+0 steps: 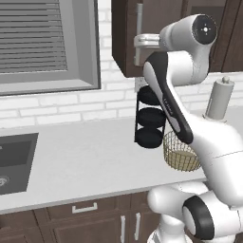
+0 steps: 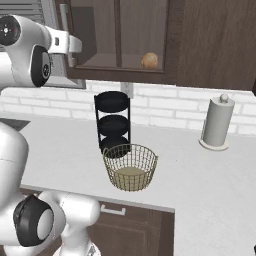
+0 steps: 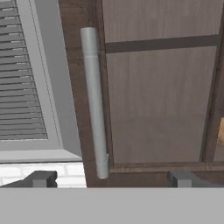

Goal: Open the cabinet, pick up the bread from the cabinet and place it in the basket. Then move the basket to the dining counter.

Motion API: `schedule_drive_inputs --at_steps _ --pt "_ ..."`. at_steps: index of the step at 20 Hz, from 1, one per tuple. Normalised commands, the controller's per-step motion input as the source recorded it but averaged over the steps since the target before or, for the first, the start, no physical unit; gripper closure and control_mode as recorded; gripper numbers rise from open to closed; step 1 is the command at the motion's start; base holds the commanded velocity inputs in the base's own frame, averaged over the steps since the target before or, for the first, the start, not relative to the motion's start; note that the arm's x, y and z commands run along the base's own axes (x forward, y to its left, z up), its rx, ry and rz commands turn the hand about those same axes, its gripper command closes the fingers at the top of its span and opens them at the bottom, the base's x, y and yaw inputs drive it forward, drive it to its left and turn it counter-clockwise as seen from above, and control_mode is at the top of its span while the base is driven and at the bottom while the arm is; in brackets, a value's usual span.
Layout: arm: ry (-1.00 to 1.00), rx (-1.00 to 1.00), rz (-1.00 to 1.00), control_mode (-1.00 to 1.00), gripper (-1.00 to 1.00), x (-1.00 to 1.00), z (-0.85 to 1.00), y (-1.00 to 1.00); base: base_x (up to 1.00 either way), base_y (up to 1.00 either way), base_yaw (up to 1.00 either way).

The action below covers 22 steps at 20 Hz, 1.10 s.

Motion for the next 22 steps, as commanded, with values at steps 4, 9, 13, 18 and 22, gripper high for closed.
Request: schedule_drive_inputs --at_steps 4,9,13,18,22 --pt "0.02 0.00 0.00 -1.00 -1.00 0.44 0.00 0.09 0.00 0.00 0.00" --pt "0.00 0.00 0.00 -1.00 -1.00 0.20 0.00 0.32 0.00 0.00 0.00" --pt "0.00 0.01 0.00 -1.00 -1.00 0.15 -0.01 0.13 0.00 0.00 0.00" --pt "0.00 0.02 0.00 -1.00 -1.00 0.39 -0.03 0.01 0.00 0.00 0.00" --pt "-0.01 0.00 0.00 -1.00 -1.00 0.37 -0.09 0.00 0.00 0.00 0.00"
